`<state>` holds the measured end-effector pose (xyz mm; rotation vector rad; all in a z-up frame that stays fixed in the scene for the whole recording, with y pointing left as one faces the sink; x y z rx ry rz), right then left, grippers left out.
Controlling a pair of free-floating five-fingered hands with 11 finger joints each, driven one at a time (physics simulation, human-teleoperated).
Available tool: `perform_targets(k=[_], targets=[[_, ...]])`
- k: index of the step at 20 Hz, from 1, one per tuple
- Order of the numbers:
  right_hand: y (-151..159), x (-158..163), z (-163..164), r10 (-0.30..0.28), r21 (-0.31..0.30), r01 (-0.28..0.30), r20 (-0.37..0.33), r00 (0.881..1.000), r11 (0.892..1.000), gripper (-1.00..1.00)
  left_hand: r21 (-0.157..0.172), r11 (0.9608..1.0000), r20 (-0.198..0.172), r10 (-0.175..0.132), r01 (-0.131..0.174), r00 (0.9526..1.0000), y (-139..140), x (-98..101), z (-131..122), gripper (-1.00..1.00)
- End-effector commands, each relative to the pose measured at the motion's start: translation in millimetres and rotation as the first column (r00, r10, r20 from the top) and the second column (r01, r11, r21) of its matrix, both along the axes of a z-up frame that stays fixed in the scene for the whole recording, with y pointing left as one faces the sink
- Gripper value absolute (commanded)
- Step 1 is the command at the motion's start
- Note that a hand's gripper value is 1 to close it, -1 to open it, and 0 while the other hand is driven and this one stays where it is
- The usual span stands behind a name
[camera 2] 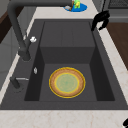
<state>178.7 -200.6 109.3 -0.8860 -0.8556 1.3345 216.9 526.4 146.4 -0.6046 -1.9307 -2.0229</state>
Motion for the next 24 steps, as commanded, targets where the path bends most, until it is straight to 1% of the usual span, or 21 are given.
perform_targets(k=[1, 3, 4, 9, 11, 16, 19, 21, 22, 23, 24], targets=[[0.0, 0.0, 0.0, 0.0, 0.0, 0.0, 0.0, 1.0, 1.0, 0.0, 0.018, 0.9997, -0.012, -0.016, 0.016, 0.9998, -9.5, 0.0, 7.7, 1.0], [0.0, 0.0, 0.0, 0.0, 0.0, 0.0, 0.0, 1.0, 1.0, 0.0, 0.028, 0.9996, -0.022, -0.003, 0.003, 0.9998, -17.1, 0.0, 13.4, 1.0], [0.0, 0.0, 0.0, 0.0, 0.0, 0.0, 0.0, 1.0, 1.0, 0.0, 0.032, 0.9995, -0.037, 0.004, -0.002, 0.9993, -19.7, 0.6, 16.9, 1.0], [0.0, 0.0, 0.0, 0.0, 0.0, 0.0, 0.0, 1.0, 1.0, 0.0, 0.041, 0.9991, -0.055, 0.009, -0.007, 0.9984, -33.8, 6.4, 36.2, 1.0], [0.0, 0.0, 0.0, 0.0, 0.0, 0.0, 0.0, 1.0, 1.0, 0.0, 0.047, 0.9989, -0.054, 0.011, -0.009, 0.9985, -41.7, 9.8, 42.7, 1.0], [0.0, 0.0, 0.0, 0.0, 0.0, 0.0, 0.0, 1.0, 1.0, 0.0, 0.05, 0.9985, -0.021, 0.021, -0.02, 0.9996, -66.4, 16.3, 54.0, 1.0], [0.0, 0.0, 0.0, 0.0, 0.0, 0.0, 0.0, 1.0, 1.0, 0.0, 0.053, 0.9983, -0.018, 0.024, -0.023, 0.9995, -82.5, 21.0, 57.6, 1.0], [0.0, 0.0, 0.0, 0.0, 0.0, 0.0, 0.0, 1.0, 1.0, 0.0, 0.054, 0.9983, -0.007, 0.026, -0.025, 0.9996, -94.2, 23.5, 61.0, 1.0], [0.0, 0.0, 0.0, 0.0, 0.0, 0.0, 0.0, 1.0, 1.0, 0.0, 0.056, 0.9977, -0.009, 0.038, -0.037, 0.9992, -97.3, 27.8, 58.2, 1.0], [0.0, 0.0, 0.0, 0.0, 0.0, 0.0, 0.0, 1.0, 1.0, 0.0, 0.037, 0.9976, -0.018, 0.059, -0.059, 0.9981, -99.3, 28.9, 59.3, 1.0], [0.0, 0.0, 0.0, 0.0, 0.0, 0.0, 0.0, 1.0, 1.0, 0.0, 0.035, 0.9976, -0.018, 0.06, -0.06, 0.998, -104.7, 30.5, 60.0, 1.0]])
